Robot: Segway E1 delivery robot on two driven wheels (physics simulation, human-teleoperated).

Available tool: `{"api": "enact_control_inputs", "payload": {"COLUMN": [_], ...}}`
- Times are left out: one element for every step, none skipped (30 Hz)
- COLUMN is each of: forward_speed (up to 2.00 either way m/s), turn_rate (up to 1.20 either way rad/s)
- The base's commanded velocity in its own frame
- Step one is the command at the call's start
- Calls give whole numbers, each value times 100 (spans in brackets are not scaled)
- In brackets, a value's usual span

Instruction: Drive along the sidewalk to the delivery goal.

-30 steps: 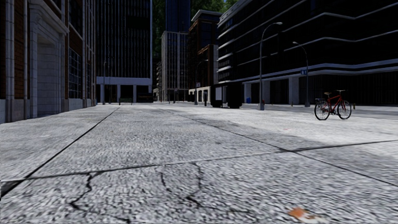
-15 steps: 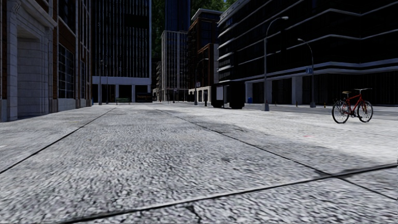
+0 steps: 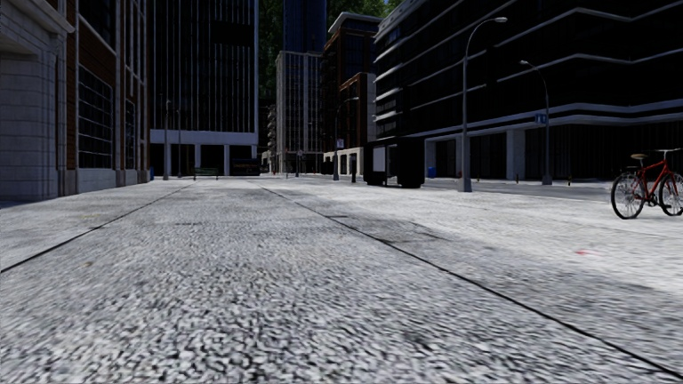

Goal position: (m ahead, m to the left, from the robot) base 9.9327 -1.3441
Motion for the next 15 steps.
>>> {"api": "enact_control_inputs", "payload": {"forward_speed": [200, 200, 200, 200, 200, 200, 200, 200, 200, 200, 200, 200, 200, 200, 200], "turn_rate": [0, 0, 0, 0, 0, 0, 0, 0, 0, 0, 0, 0, 0, 0, 0]}}
